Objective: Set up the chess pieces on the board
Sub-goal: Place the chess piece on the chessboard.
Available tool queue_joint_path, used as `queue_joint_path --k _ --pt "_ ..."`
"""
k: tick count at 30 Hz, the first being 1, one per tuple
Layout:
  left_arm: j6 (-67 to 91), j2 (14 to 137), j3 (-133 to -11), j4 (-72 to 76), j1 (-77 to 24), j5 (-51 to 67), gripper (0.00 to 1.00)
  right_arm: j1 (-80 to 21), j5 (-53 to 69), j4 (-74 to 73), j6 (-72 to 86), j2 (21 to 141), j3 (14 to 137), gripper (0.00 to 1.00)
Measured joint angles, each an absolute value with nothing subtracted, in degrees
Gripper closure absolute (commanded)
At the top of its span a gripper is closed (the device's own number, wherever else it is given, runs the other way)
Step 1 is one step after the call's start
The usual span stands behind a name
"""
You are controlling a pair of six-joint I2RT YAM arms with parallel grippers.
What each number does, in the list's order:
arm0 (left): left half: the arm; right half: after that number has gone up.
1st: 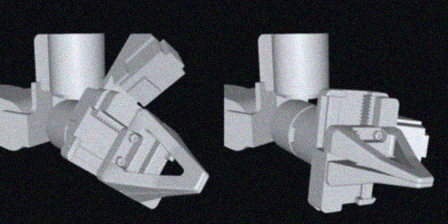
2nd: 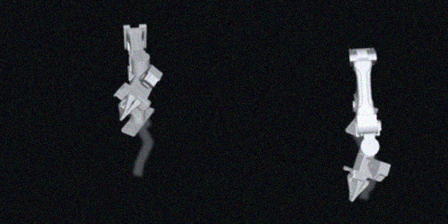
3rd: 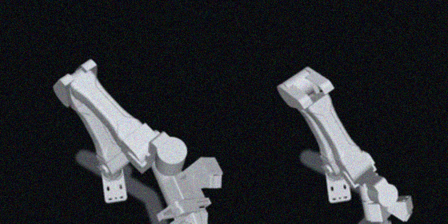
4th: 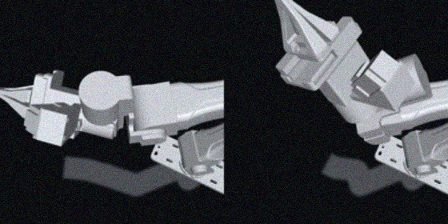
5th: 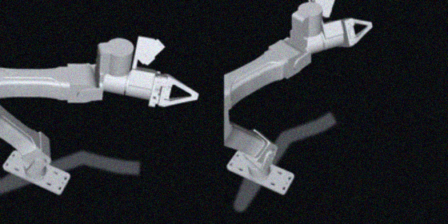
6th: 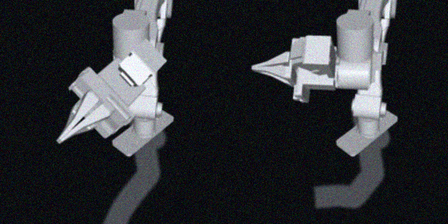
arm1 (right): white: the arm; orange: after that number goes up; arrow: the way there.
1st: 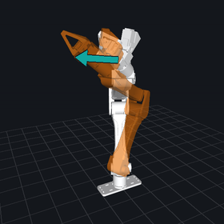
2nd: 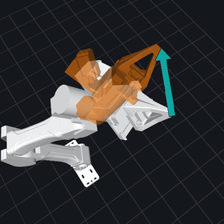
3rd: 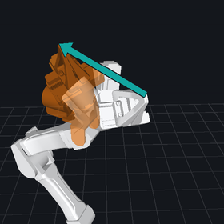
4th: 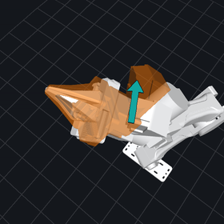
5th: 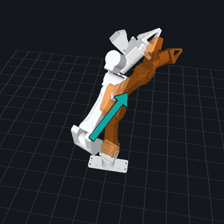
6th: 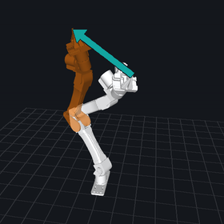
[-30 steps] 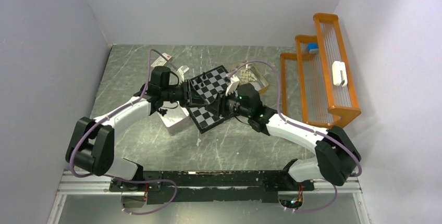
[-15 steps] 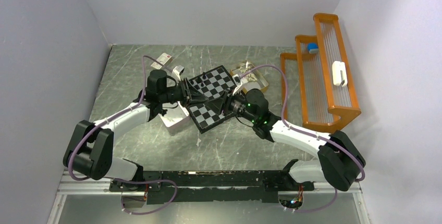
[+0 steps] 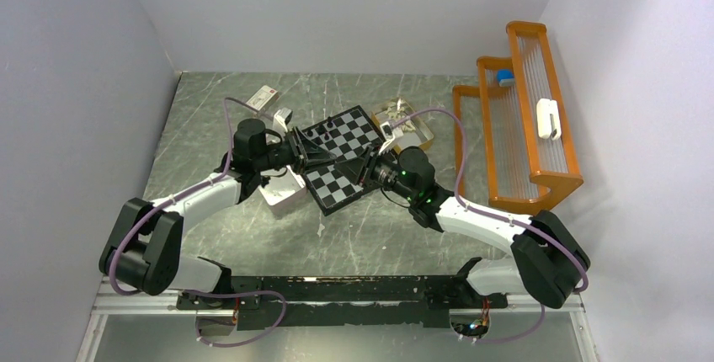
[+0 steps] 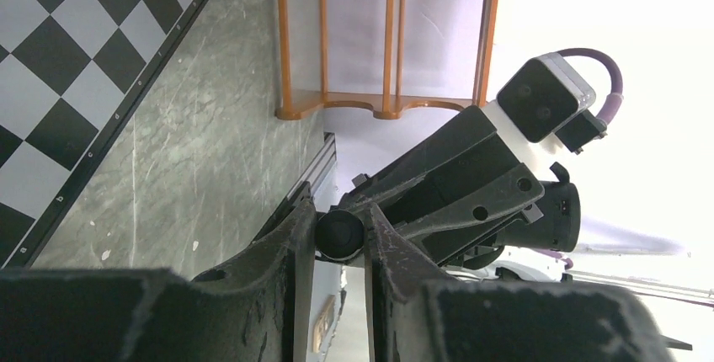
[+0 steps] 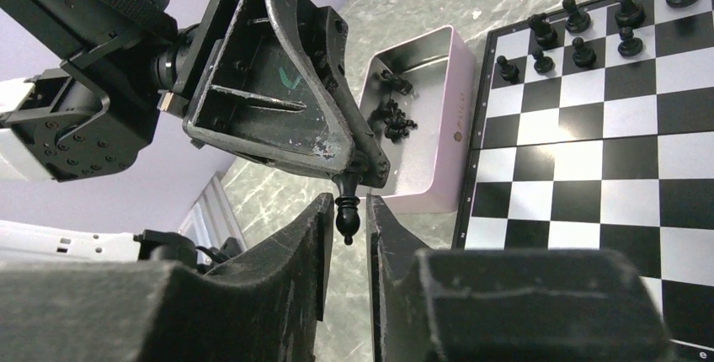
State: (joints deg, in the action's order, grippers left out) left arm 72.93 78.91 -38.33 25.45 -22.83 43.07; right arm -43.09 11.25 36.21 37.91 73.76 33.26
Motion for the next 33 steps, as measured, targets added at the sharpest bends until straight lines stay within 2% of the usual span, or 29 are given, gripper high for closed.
queue_joint_path --k 7,12,16,19,21,22,23,24,28,33 --pt "73.67 78.61 -38.11 26.46 -22.83 42.5 0.84 -43.09 10.79 37.91 39.53 73.78 32.77 1.0" --pt "73.14 77.82 -37.78 26.26 -22.83 41.82 0.56 -43.11 10.11 38.65 40.05 73.65 32.45 1.0" --pt "67.4 76.01 -39.42 19.53 -22.83 39.24 0.42 -43.11 8.29 34.44 38.37 72.12 33.76 1.0" --pt "59.46 74.83 -44.25 10.79 -22.83 34.87 0.34 -42.87 6.31 28.18 35.46 71.53 37.69 1.0" --pt "52.56 73.71 -48.95 4.08 -22.83 30.55 0.25 -42.5 5.23 23.03 32.93 71.53 41.47 1.0" --pt "49.39 72.97 -50.72 1.58 -22.83 28.53 0.2 -42.13 4.86 20.38 31.59 71.75 43.62 1.0" --pt "46.7 72.12 -51.99 -0.54 -22.83 26.72 0.06 -41.65 4.58 17.87 30.22 72.16 45.87 1.0" --pt "43.53 70.96 -52.95 -2.68 -22.83 24.82 0.03 -41.1 4.45 15.64 28.86 72.93 48.14 1.0" --pt "32.38 66.48 -53.63 -9.21 -22.83 19.2 0.02 -38.92 4.4 7.29 23.66 77.93 57.76 1.0" --pt "19.59 62.96 -53.06 -15.88 -22.83 13.28 0.02 -36.95 2.92 -5.41 16.84 90.65 71.75 1.0"
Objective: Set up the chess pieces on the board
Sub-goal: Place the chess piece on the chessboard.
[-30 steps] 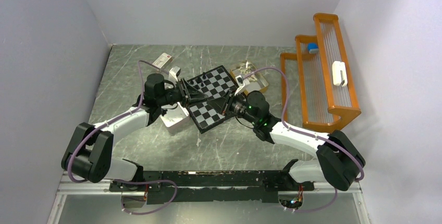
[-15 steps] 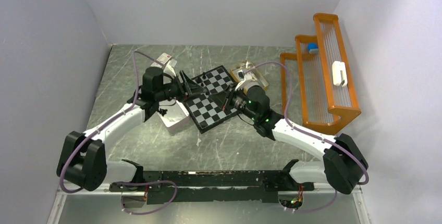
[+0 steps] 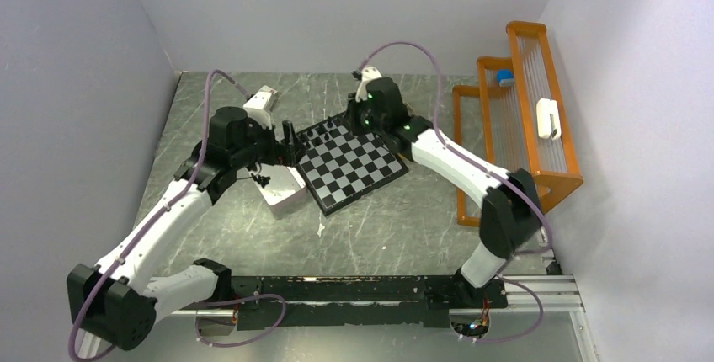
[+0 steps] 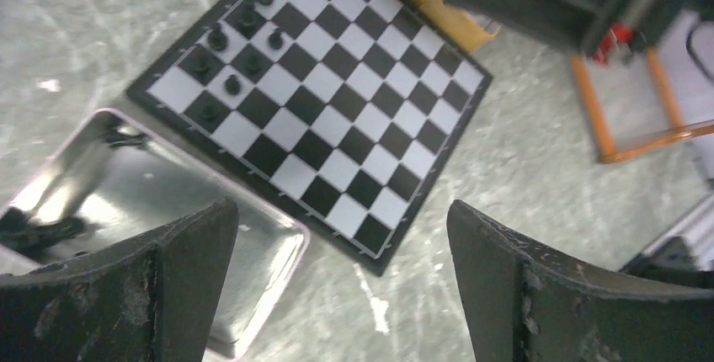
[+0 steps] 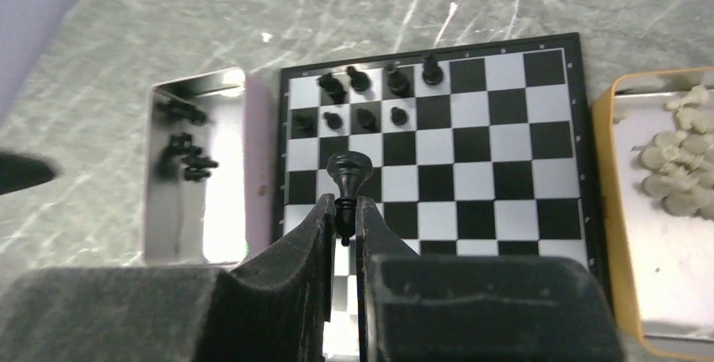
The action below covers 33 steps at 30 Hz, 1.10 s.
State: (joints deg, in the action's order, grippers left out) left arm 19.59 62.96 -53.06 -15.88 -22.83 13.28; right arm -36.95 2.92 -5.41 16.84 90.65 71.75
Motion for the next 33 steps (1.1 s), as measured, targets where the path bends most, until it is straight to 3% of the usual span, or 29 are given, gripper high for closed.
queue_joint_path --k 9,22,33 --pt "9.26 49.69 -46.59 -17.04 -22.87 9.08 0.02 -36.36 0.19 -22.22 8.8 111.24 95.55 1.0" --pt "6.48 47.64 -46.04 -18.52 -22.9 3.77 0.02 -36.32 -4.82 -36.07 4.82 132.2 117.82 0.95" --pt "6.22 46.83 -46.04 -18.79 -22.9 2.26 0.02 -34.65 -6.46 -39.29 4.69 137.91 123.13 0.93"
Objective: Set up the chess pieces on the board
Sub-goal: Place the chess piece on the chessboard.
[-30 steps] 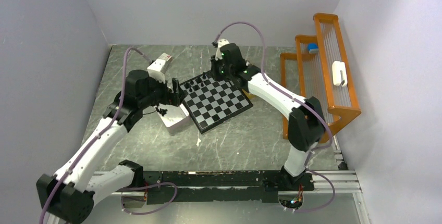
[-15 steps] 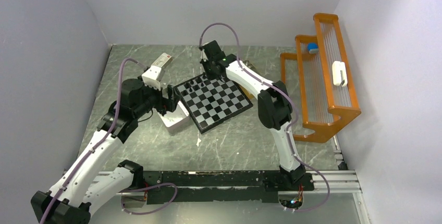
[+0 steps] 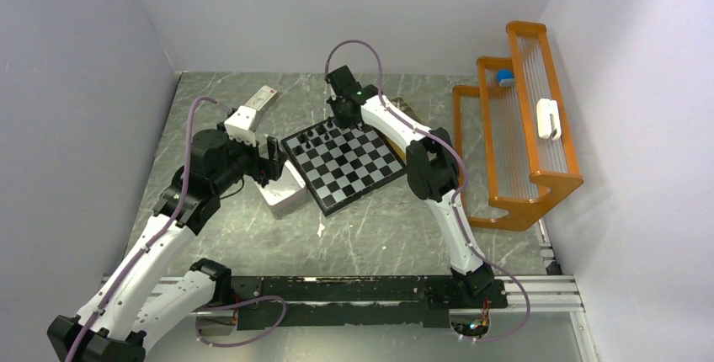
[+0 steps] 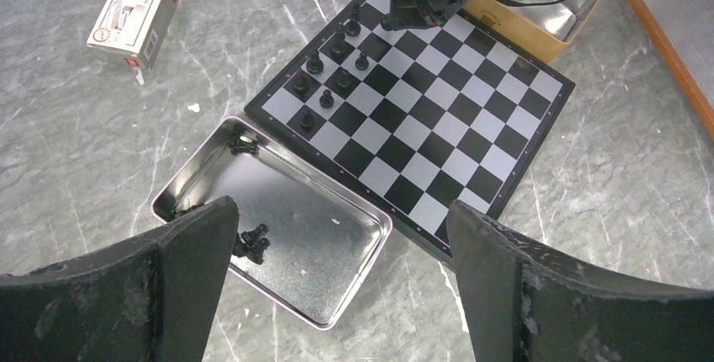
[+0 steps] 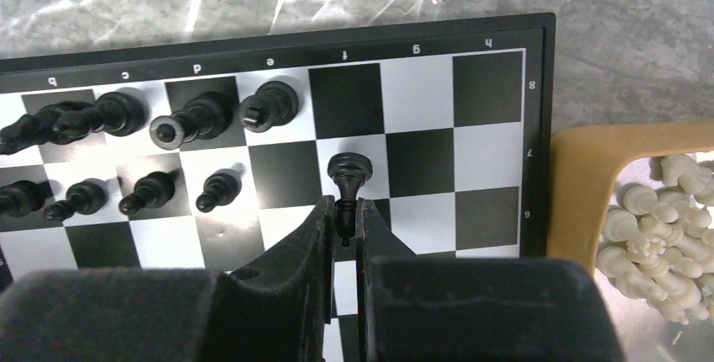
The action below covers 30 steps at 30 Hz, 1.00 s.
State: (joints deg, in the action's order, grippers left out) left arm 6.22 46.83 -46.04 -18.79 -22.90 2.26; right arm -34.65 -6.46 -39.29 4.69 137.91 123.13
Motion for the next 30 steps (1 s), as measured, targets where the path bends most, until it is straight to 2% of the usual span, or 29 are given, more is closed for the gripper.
queue_joint_path --k 30 --pt "5.78 46.83 -46.04 -18.9 -22.9 2.13 0.02 -33.76 -5.37 -39.81 4.73 141.95 128.38 0.83"
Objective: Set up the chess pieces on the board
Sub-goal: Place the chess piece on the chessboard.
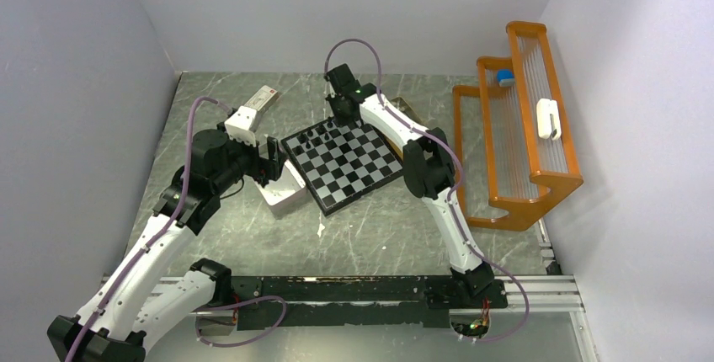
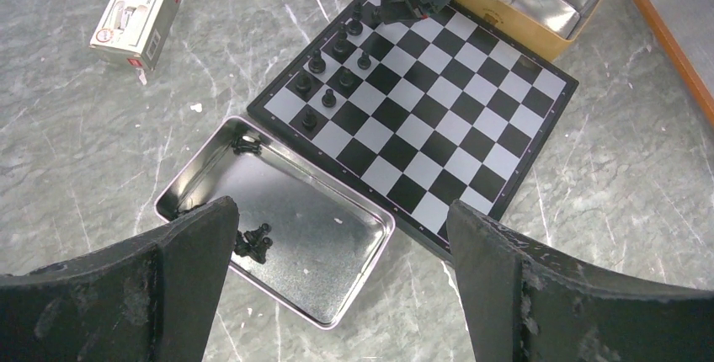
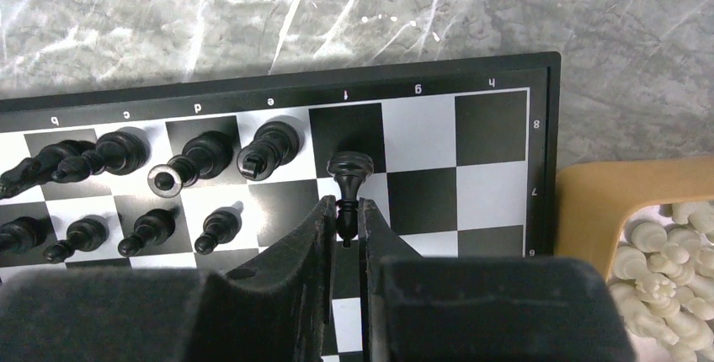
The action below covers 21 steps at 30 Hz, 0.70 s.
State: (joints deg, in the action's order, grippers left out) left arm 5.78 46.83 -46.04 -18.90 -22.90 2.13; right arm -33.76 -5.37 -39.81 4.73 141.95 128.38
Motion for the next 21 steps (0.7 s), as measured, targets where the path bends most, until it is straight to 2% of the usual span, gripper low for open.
queue_joint_path --k 7,21 --pt "5.76 46.83 -46.04 -18.92 -22.9 2.13 0.02 -33.76 -4.97 -39.83 5.08 142.26 128.99 0.74" --pt "5.74 46.83 -46.04 -18.94 -22.9 2.13 0.02 -33.76 -4.97 -39.99 5.15 142.39 129.78 0.74"
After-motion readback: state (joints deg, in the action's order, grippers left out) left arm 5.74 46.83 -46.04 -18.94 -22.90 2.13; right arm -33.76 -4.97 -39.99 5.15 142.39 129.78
